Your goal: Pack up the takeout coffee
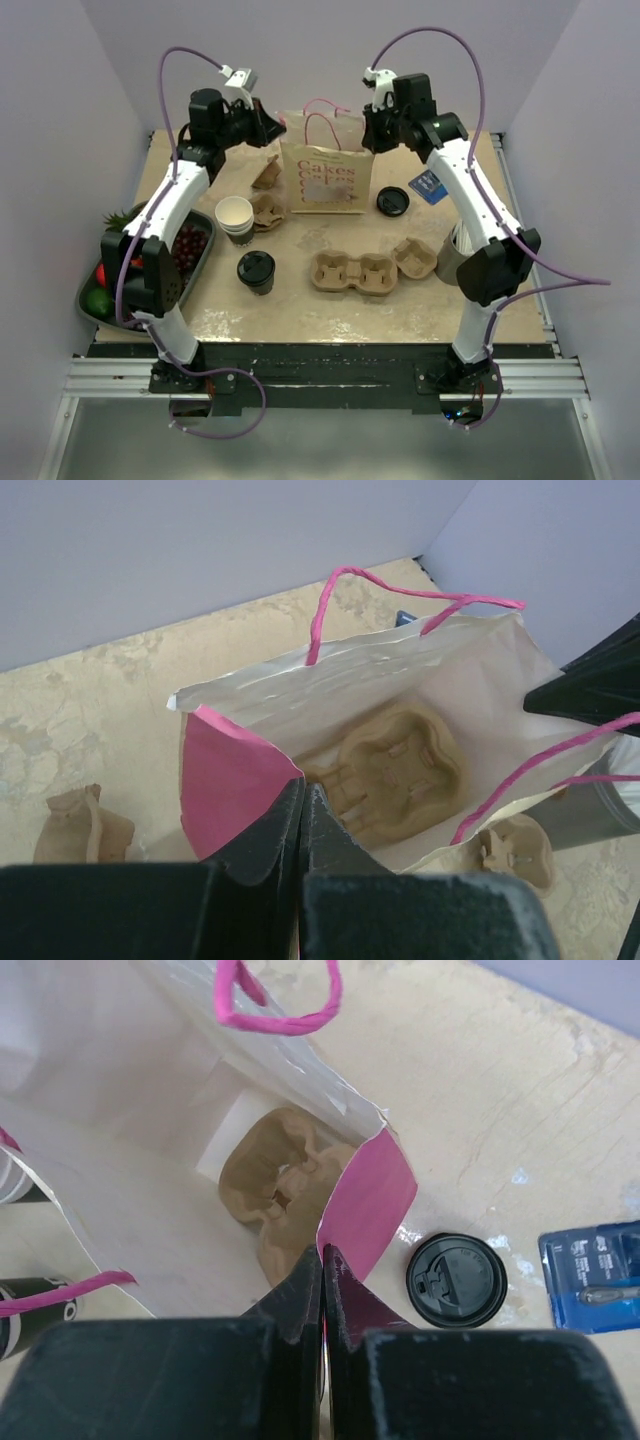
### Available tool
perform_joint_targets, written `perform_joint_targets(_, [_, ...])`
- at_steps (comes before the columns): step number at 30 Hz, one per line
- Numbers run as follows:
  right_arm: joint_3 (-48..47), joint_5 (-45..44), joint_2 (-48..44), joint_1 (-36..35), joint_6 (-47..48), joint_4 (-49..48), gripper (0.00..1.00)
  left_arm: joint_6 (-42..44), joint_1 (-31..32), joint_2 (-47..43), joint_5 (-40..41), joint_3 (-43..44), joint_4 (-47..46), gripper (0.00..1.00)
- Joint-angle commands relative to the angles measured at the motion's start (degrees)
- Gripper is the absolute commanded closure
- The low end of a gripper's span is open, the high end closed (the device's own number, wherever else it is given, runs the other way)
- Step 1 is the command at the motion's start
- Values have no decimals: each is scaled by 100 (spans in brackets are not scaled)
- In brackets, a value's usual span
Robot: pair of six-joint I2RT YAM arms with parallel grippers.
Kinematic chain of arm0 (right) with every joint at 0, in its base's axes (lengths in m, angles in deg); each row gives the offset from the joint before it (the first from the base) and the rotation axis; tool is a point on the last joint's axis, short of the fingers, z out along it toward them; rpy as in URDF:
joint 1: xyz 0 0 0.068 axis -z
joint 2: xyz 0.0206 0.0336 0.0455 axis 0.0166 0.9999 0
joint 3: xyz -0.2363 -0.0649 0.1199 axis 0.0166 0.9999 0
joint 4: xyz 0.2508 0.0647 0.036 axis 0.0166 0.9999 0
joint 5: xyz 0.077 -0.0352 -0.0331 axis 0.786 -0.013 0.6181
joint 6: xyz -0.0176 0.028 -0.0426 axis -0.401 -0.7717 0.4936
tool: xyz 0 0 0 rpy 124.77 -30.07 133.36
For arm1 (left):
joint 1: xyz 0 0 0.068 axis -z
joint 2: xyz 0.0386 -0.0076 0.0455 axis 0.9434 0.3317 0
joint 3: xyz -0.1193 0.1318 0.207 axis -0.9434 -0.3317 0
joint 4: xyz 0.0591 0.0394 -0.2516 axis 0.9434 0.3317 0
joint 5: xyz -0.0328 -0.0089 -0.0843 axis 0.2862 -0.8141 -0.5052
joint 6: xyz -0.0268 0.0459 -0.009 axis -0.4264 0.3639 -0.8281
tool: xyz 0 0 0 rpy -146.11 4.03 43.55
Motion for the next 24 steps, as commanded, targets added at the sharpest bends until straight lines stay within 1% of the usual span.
perform_joint_targets(1, [-807,289,-498,-17,83,131,100,-2,27,-873,-183,105,48,100])
perform_joint_targets(2, [-1104,307,-489,-17,56,210,100,7,27,-987,-217,131,92,100])
perform_joint_targets(4, [-1308,324,-462,-17,38,351,100,59,35,-1085,-261,184,189,100])
perform_joint_targets(5, [-1422,342,-462,-8,-127,360,100,68,44,-1146,-270,210,241,100])
perform_joint_targets(8, [-1703,377,-454,-25,-190,492,100,77,62,-1199,-297,412,365,100])
perform_joint_targets(11, [-1792,386,-524,-17,-199,562,100,51,114,-1269,-227,439,348,100])
perform_joint_targets(24, [-1362,553,-708,1,-392,773,100,156,405,-1270,-7,483,479,100])
